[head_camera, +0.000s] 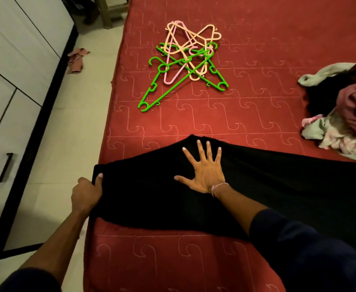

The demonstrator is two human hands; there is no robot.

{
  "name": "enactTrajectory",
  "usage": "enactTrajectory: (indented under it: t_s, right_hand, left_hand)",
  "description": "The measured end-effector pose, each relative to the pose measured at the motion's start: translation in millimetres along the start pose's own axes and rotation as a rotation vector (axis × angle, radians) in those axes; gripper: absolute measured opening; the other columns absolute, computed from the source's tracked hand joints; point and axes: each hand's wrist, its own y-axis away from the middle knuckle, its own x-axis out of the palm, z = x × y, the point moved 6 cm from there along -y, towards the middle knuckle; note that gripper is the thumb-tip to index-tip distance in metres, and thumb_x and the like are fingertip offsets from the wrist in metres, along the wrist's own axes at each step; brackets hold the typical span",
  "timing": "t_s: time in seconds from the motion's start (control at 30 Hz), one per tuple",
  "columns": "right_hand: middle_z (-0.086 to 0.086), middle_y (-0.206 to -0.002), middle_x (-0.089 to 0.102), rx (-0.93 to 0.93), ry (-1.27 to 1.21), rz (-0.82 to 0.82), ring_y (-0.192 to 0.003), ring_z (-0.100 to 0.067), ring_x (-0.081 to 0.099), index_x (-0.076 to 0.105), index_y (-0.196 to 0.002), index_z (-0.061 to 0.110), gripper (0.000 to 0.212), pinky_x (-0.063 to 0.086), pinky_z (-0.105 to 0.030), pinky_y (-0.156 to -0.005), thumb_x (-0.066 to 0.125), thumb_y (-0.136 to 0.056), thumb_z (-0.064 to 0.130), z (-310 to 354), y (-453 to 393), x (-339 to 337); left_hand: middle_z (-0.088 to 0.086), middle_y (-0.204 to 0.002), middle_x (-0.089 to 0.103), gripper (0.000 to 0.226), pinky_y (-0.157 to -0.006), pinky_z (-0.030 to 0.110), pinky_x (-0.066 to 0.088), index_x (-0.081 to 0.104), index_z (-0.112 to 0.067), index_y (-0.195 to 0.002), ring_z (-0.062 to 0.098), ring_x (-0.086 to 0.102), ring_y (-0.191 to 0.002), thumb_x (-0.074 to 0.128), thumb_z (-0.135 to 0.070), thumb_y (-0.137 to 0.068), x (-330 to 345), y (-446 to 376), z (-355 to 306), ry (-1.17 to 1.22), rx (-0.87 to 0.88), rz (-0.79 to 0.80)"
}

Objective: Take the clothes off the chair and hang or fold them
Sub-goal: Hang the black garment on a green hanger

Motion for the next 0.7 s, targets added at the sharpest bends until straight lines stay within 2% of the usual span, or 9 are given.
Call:
enactTrajectory:
  t_s: [0.07,0.13,0.2,0.3,0.37,0.43,0.57,0.67,0.7]
  right_hand:
    - [-0.016,-0.166,-0.013,0.004,0.007,0.005,-0.151,-0.042,-0.014,-0.004,-0.159,0.04,0.103,-0.009,-0.07,-0.114,0.008,-0.074,0.097,2.4,2.0,-0.1]
    - [-0.018,-0.165,-0.012,0.014,0.028,0.008,-0.151,-0.041,-0.014,-0.004,-0.159,0.036,0.1,-0.008,-0.069,-0.115,0.007,-0.079,0.094,6.0,6.2,-0.7]
    - [-0.02,-0.166,-0.008,0.012,0.023,0.001,-0.152,-0.041,-0.012,-0.003,-0.16,0.03,0.093,-0.003,-0.068,-0.117,0.013,-0.087,0.086,12.9,12.5,-3.0]
    - [-0.019,-0.166,-0.004,-0.007,-0.037,0.018,-0.153,-0.039,-0.009,0.0,-0.16,0.025,0.082,0.003,-0.066,-0.119,0.02,-0.096,0.073,26.1,21.9,-3.8]
    - [-0.018,-0.166,-0.007,-0.046,-0.068,0.079,-0.153,-0.038,-0.01,-0.003,-0.16,0.026,0.081,0.002,-0.065,-0.12,0.015,-0.097,0.072,32.0,24.3,1.6]
    - [-0.017,-0.166,-0.012,-0.092,-0.097,0.134,-0.152,-0.036,-0.014,-0.004,-0.16,0.026,0.082,-0.001,-0.064,-0.12,0.014,-0.096,0.074,31.4,24.1,8.9]
    - [-0.011,-0.167,-0.011,-0.105,-0.271,0.122,-0.153,-0.029,-0.016,0.005,-0.161,0.027,0.082,-0.009,-0.06,-0.121,0.019,-0.095,0.074,22.8,22.8,8.1]
    - [-0.004,-0.168,0.006,-0.044,-0.636,0.049,-0.155,-0.018,-0.005,0.022,-0.159,0.023,0.084,-0.008,-0.05,-0.124,0.024,-0.094,0.075,19.0,29.4,-7.8]
    - [-0.001,-0.167,0.014,-0.011,-0.81,0.028,-0.155,-0.015,0.003,0.03,-0.157,0.023,0.085,-0.002,-0.047,-0.126,0.026,-0.091,0.077,20.2,31.9,-15.2]
  left_hand:
    - [0.033,-0.101,0.063,0.068,-0.083,0.051,0.052,0.051,0.011,-0.105,0.048,0.061,-0.095,0.048,-0.056,-0.097,-3.3,3.4,-3.7,-0.027,0.024,0.028]
    - [0.029,-0.101,0.063,0.068,-0.083,0.051,0.053,0.05,0.009,-0.108,0.047,0.062,-0.097,0.05,-0.058,-0.096,-6.1,6.1,-9.3,-0.093,0.034,0.054]
    - [0.03,-0.101,0.065,0.061,-0.081,0.049,0.053,0.053,0.01,-0.104,0.046,0.063,-0.096,0.054,-0.05,-0.097,-6.2,7.3,-18.6,-0.103,0.066,0.091]
    - [0.025,-0.088,0.068,0.052,-0.07,0.042,0.054,0.06,0.009,-0.088,0.038,0.066,-0.081,0.065,-0.042,-0.093,-4.0,13.0,-29.1,0.08,0.027,0.14]
    - [0.018,-0.086,0.069,0.044,-0.066,0.035,0.053,0.064,0.007,-0.094,0.032,0.067,-0.077,0.068,-0.037,-0.092,-2.8,21.6,-35.6,0.268,-0.051,0.197]
    - [0.014,-0.088,0.07,0.034,-0.065,0.031,0.053,0.066,0.001,-0.105,0.027,0.068,-0.078,0.067,-0.031,-0.093,-5.5,32.4,-51.3,0.398,-0.047,0.237]
    - [0.008,-0.1,0.071,0.033,-0.07,0.03,0.054,0.066,-0.01,-0.119,0.022,0.069,-0.086,0.068,-0.028,-0.092,-16.4,46.6,-101.9,0.409,0.182,0.197]
    - [0.005,-0.103,0.07,0.03,-0.069,0.029,0.054,0.065,-0.014,-0.119,0.021,0.069,-0.09,0.068,-0.027,-0.092,-8.8,70.0,-153.9,0.364,0.351,0.269]
    - [0.003,-0.104,0.07,0.029,-0.072,0.03,0.056,0.064,-0.016,-0.12,0.02,0.069,-0.091,0.067,-0.026,-0.093,-1.4,82.8,-171.3,0.37,0.395,0.332]
